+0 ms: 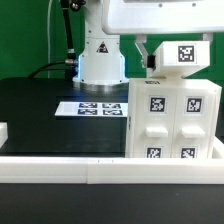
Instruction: Assemble cabinet
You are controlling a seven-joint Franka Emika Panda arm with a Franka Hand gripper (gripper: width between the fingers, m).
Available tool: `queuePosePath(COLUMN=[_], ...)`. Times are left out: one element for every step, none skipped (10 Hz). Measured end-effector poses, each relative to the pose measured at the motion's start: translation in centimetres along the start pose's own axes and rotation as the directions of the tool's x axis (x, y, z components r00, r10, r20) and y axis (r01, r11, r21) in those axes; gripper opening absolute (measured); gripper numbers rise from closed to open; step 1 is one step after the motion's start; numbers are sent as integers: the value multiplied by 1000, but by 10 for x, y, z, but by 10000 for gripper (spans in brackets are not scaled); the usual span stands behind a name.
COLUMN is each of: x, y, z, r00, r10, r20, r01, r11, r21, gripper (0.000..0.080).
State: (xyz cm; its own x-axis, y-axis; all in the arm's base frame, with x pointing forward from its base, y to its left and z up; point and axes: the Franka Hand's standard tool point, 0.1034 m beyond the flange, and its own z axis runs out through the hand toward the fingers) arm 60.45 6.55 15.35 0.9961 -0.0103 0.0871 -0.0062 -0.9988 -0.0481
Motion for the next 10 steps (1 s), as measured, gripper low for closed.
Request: queuePosePath(x=[0, 0, 0, 0, 0, -1, 2, 12, 18, 15], y=[0, 0, 0, 0, 0, -1, 0, 0, 1, 4], z=[0, 0, 1, 1, 0, -3, -8, -14, -23, -26], r00=[1000, 1000, 1000, 1000, 1000, 1000, 1000, 999, 988, 982], r10=[0, 0, 0, 0, 1, 5, 7, -12, -36, -60], r20=[0, 0, 1, 1, 3, 27, 29, -34, -148, -180], r01=[0, 0, 0, 0, -1, -5, -7, 12, 37, 61], r11=[1000, 1000, 1000, 1000, 1000, 1000, 1000, 1000, 999, 998], r21=[0, 0, 0, 0, 0, 1, 3, 4, 1, -4], gripper=[563, 577, 577, 751, 751, 790, 797, 797, 797, 797])
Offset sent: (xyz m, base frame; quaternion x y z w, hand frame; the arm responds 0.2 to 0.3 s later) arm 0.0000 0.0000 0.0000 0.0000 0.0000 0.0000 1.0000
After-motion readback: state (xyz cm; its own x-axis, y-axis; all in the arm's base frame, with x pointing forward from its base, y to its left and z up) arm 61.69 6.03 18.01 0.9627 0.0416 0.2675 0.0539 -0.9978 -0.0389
